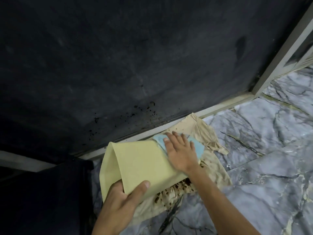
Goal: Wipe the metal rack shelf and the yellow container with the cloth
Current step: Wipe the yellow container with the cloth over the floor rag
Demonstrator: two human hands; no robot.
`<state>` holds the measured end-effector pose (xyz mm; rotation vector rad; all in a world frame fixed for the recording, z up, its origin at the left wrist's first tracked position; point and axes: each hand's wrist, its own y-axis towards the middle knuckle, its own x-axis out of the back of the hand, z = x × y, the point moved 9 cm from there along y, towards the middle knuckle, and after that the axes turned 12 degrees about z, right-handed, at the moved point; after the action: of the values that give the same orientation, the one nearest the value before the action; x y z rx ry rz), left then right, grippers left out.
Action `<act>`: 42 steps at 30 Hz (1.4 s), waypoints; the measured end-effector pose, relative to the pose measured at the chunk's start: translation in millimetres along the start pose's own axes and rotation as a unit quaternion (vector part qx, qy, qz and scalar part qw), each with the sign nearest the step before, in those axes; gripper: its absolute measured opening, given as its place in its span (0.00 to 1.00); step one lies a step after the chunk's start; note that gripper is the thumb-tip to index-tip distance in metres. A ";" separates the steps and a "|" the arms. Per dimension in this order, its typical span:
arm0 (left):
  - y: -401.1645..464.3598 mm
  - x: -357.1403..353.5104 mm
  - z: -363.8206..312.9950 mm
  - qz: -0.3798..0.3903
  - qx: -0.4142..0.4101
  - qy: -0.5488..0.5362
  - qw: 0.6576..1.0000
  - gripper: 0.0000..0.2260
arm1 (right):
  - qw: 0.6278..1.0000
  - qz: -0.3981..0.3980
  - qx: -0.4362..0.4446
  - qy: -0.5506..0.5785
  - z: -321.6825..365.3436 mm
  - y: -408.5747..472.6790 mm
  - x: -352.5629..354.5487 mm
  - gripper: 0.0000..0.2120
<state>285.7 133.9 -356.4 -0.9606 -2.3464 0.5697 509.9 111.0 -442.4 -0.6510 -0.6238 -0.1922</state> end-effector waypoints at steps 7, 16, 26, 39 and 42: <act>-2.8 -7.7 -20.8 0.039 -0.067 0.000 0.997 0.13 | 0.973 -0.006 0.231 0.022 132.8 -61.5 -27.0 0.24; 0.1 -3.1 6.3 0.003 0.009 -0.065 0.998 0.08 | 0.996 -0.048 0.017 0.070 -42.2 -6.8 5.9 0.25; 29.0 7.4 -6.8 0.102 0.100 -0.272 0.952 0.25 | 0.980 -0.110 0.056 0.157 -53.8 -3.9 17.7 0.21; 15.0 26.5 1.8 0.023 0.075 -0.129 0.989 0.43 | 0.959 -0.210 0.147 0.119 -27.7 -42.7 24.1 0.21; 5.1 17.8 -2.1 0.048 0.051 -0.029 0.997 0.23 | 0.958 -0.174 0.194 0.122 12.4 -52.0 23.2 0.19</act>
<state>278.8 150.7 -352.0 -1.0265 -2.3060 0.7576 504.1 78.3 -394.5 -0.1283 -0.5145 -0.4586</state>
